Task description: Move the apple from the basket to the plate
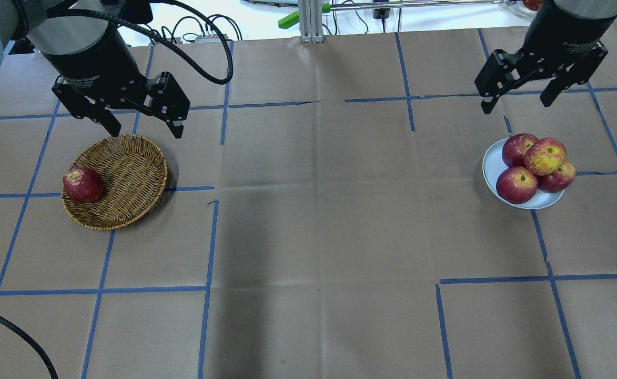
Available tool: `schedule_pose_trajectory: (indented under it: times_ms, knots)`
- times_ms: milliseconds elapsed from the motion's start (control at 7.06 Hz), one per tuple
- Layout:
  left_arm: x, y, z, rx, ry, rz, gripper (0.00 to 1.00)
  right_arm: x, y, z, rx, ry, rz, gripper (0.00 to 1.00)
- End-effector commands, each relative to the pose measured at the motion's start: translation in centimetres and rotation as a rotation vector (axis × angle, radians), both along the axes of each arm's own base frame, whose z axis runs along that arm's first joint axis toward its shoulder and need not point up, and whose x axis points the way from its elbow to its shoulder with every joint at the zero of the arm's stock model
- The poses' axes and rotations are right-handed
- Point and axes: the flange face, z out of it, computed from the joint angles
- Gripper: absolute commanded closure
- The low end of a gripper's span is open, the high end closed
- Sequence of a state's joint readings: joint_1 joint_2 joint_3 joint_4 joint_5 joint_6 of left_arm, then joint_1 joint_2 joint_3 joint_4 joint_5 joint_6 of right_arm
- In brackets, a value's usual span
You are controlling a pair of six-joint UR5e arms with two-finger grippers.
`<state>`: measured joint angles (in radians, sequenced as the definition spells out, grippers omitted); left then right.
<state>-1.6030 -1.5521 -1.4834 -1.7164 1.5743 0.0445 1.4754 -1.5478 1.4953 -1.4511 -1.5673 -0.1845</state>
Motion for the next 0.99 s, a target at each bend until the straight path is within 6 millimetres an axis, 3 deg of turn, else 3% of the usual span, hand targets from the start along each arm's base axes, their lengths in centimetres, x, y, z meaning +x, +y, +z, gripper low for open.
schedule_pose_trajectory:
  times_ms: [0, 425, 850]
  knots:
    - [0.0, 0.0, 0.1, -0.001, -0.001, 0.0, 0.01, 3.9, 3.1, 0.2, 0.038, 0.007, -0.029, 0.0]
    - [0.0, 0.1, 0.0, 0.0, -0.001, 0.0, 0.01, 4.3, 4.5, -1.3, 0.052, 0.009, -0.092, 0.0]
    - [0.0, 0.1, 0.1, 0.0, -0.001, 0.0, 0.01, 5.3, 4.7, -1.0, 0.037, 0.008, -0.08, 0.0]
